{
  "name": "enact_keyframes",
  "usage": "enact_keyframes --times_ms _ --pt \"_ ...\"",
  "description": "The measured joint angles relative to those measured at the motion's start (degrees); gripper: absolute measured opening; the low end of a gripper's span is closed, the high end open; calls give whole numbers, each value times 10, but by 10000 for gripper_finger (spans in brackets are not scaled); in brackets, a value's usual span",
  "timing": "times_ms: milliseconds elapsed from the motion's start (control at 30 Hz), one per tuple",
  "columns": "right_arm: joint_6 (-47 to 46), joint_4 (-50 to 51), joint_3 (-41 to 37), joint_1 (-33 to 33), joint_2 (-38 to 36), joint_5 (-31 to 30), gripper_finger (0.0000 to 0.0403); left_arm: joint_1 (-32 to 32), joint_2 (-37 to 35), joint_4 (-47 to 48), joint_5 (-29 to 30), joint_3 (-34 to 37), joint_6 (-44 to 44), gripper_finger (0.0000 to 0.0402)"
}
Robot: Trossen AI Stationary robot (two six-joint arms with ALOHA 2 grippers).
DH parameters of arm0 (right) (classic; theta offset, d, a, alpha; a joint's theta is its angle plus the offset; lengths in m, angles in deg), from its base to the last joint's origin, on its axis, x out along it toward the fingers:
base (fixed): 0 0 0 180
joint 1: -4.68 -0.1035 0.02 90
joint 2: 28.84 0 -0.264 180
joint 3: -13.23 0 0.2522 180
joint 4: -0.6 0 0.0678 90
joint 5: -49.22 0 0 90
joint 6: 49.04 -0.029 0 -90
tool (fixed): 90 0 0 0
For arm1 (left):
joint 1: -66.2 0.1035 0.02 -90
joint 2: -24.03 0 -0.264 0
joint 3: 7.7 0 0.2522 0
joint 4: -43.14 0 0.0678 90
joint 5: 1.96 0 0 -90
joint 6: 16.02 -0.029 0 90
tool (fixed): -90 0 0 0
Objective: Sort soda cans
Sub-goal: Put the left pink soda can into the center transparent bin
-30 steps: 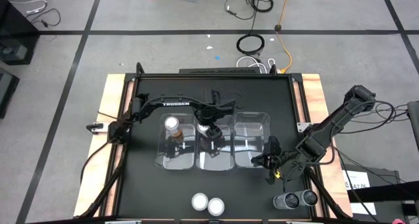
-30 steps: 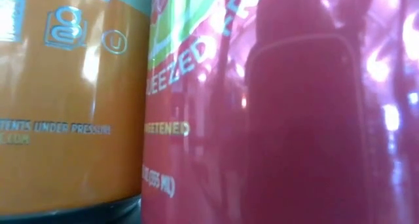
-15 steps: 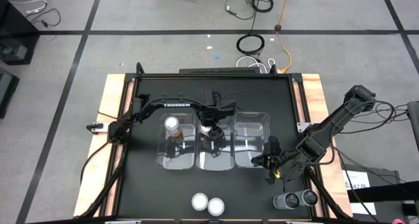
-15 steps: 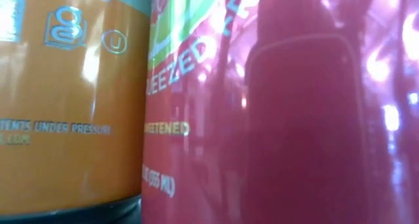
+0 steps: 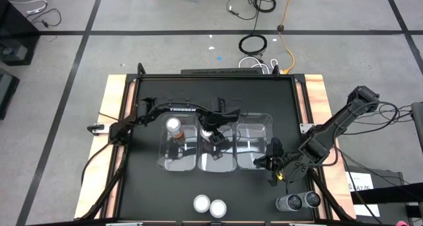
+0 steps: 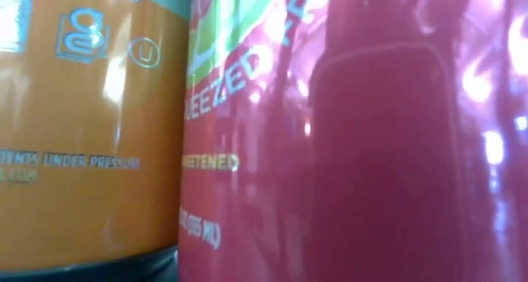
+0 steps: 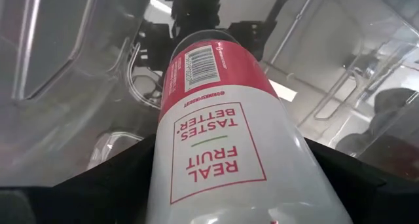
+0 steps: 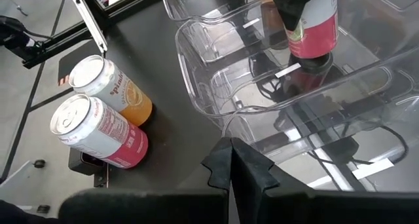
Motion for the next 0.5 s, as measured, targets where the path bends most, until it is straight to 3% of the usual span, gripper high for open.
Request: enact_keyframes --times_ms 500 --pt "-7 -2 0 0 0 0 0 9 10 0 -2 -1 3 325"
